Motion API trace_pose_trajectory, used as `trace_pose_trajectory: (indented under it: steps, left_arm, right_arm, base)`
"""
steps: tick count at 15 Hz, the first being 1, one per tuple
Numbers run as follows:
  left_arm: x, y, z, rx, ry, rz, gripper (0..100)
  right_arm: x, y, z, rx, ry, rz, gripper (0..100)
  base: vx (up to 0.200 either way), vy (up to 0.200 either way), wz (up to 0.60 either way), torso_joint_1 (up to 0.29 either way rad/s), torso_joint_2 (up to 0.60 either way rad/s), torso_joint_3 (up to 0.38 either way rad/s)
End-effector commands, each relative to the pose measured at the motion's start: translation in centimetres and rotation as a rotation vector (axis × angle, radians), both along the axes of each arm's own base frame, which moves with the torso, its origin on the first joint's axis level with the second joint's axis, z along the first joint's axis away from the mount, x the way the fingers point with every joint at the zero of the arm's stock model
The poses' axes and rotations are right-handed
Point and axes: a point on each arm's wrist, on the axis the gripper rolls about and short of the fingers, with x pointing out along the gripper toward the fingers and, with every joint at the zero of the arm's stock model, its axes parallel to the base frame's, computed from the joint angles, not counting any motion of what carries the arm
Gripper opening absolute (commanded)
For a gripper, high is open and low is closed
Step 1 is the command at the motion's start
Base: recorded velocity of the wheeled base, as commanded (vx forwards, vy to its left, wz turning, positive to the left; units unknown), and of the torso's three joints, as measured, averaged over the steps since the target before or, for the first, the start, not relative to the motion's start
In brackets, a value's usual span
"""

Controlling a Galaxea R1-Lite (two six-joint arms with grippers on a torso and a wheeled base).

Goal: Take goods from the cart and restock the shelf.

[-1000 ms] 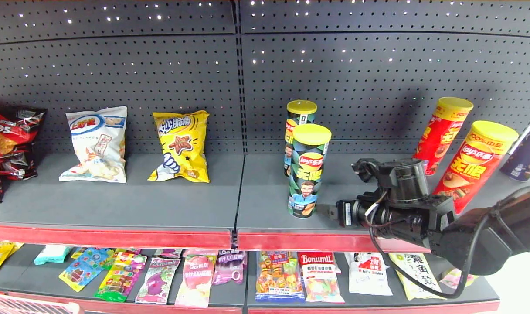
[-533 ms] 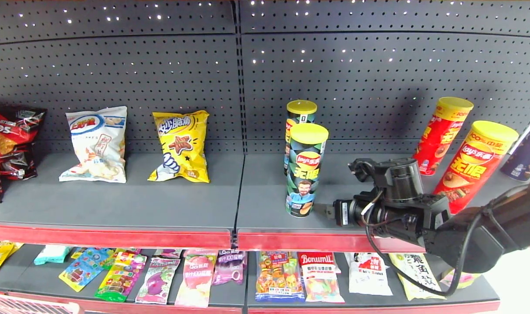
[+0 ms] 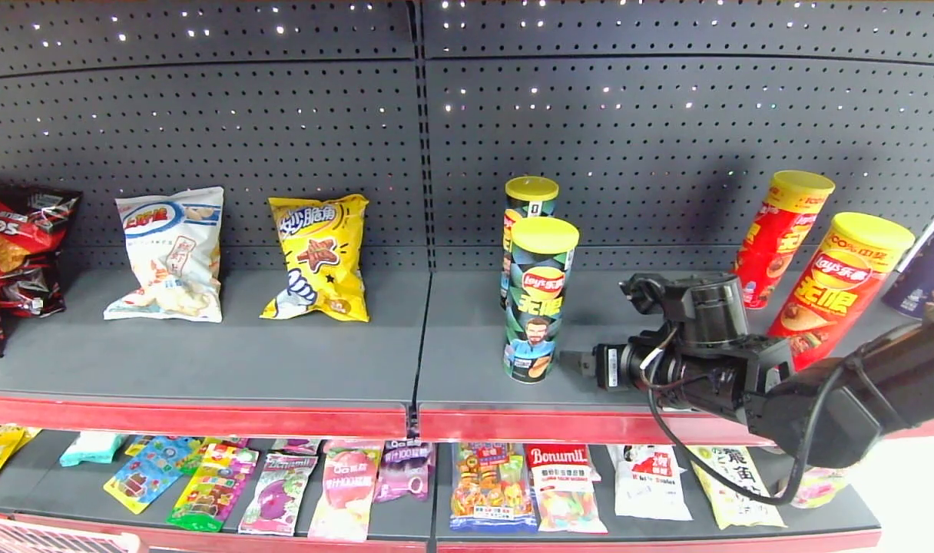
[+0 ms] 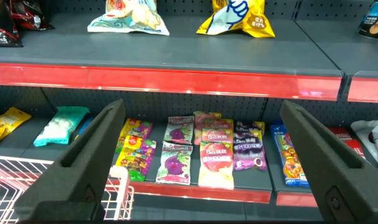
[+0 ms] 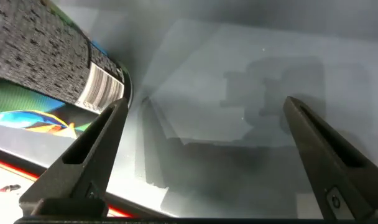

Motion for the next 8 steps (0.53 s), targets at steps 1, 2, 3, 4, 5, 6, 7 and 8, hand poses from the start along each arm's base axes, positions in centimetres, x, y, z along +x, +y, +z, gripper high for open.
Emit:
trace_pose_trajectory:
  steps: [1, 2, 3, 4, 5, 6, 7, 8]
  left_arm:
    - [0.01, 0.0, 0.0, -0.001, 0.001, 0.001, 100]
    - [0.02, 0.0, -0.04, 0.001, 0.003, 0.001, 100]
    - [0.01, 0.0, 0.0, -0.001, 0.001, 0.001, 100]
    - [0.01, 0.0, 0.0, -0.001, 0.001, 0.001, 100]
    - [0.01, 0.0, 0.0, -0.001, 0.001, 0.001, 100]
    - [0.01, 0.0, 0.0, -0.001, 0.001, 0.001, 100]
    - [0.01, 0.0, 0.0, -0.001, 0.001, 0.001, 100]
    - [0.01, 0.0, 0.0, -0.001, 0.001, 0.001, 100]
  right_arm:
    - [0.11, 0.04, 0.02, 0.001, -0.002, 0.0, 100]
    - [0.24, 0.1, 0.05, 0.002, -0.005, -0.002, 100]
    - [0.33, 0.14, -0.03, 0.002, -0.004, 0.0, 100]
    - [0.39, 0.17, 0.05, 0.003, -0.008, -0.002, 100]
    - [0.41, 0.18, 0.07, 0.003, -0.008, -0.002, 100]
    - [0.43, 0.3, 0.09, 0.004, -0.01, 0.001, 100]
    - [0.46, 0.37, 0.16, 0.005, -0.012, 0.003, 100]
    - [0.47, 0.43, 0.21, 0.007, -0.015, 0.004, 100]
  base:
    - [0.0, 0.0, 0.0, 0.0, 0.0, 0.0]
    - [0.0, 0.0, 0.0, 0.0, 0.0, 0.0]
    - [0.0, 0.0, 0.0, 0.0, 0.0, 0.0]
    - [0.0, 0.0, 0.0, 0.0, 0.0, 0.0]
    - [0.0, 0.0, 0.0, 0.0, 0.0, 0.0]
    - [0.0, 0.0, 0.0, 0.0, 0.0, 0.0]
    - [0.0, 0.0, 0.0, 0.0, 0.0, 0.0]
    - [0.0, 0.0, 0.0, 0.0, 0.0, 0.0]
